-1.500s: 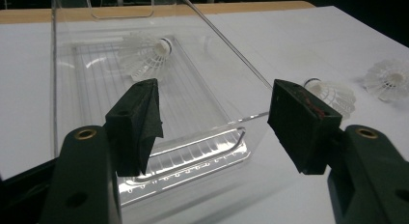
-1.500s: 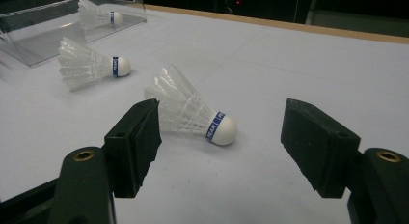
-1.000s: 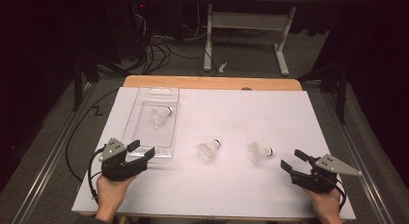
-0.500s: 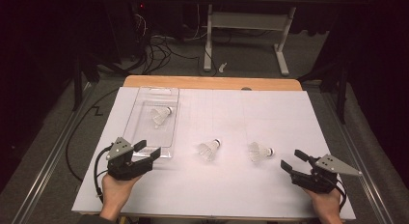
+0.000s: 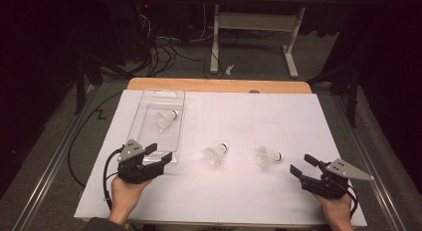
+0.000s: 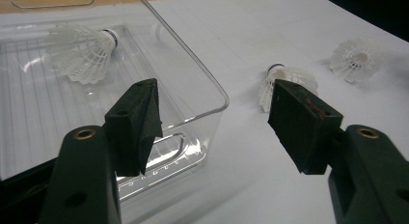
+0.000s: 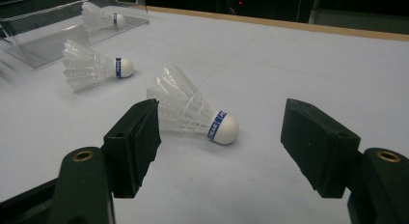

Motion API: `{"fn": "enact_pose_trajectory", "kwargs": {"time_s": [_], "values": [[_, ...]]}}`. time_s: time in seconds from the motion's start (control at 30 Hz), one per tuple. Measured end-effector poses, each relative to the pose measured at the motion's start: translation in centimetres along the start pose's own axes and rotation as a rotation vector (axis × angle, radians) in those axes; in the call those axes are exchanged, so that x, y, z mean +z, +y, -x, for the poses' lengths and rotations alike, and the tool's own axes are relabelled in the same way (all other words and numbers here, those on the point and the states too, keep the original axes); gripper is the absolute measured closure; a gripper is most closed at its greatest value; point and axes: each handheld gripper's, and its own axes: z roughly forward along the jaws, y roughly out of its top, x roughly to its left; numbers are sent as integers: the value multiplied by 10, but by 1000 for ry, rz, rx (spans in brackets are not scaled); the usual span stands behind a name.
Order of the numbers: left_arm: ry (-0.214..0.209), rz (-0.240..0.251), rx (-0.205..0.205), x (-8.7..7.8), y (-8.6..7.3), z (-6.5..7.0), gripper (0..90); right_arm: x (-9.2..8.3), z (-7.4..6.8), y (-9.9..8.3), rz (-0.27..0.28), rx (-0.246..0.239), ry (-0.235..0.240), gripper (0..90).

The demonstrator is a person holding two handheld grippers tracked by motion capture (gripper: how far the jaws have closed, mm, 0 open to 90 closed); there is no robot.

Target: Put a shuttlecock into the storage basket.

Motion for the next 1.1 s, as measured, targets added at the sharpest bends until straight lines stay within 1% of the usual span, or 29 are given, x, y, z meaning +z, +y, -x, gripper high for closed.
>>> {"fn": "enact_pose_trajectory", "kwargs": {"time_s": [0.17, 0.4, 0.83, 1.1], "values": [[-20, -16, 19, 9, 6, 6, 361, 0, 0, 0, 0, 6, -1, 306], [-42, -22, 40, 18, 12, 13, 362, 0, 0, 0, 0, 5, -1, 306], [-66, -23, 45, 27, 16, 19, 363, 0, 0, 0, 0, 3, 0, 306], [-74, -21, 51, 31, 20, 22, 364, 0, 0, 0, 0, 2, 0, 306]]}}
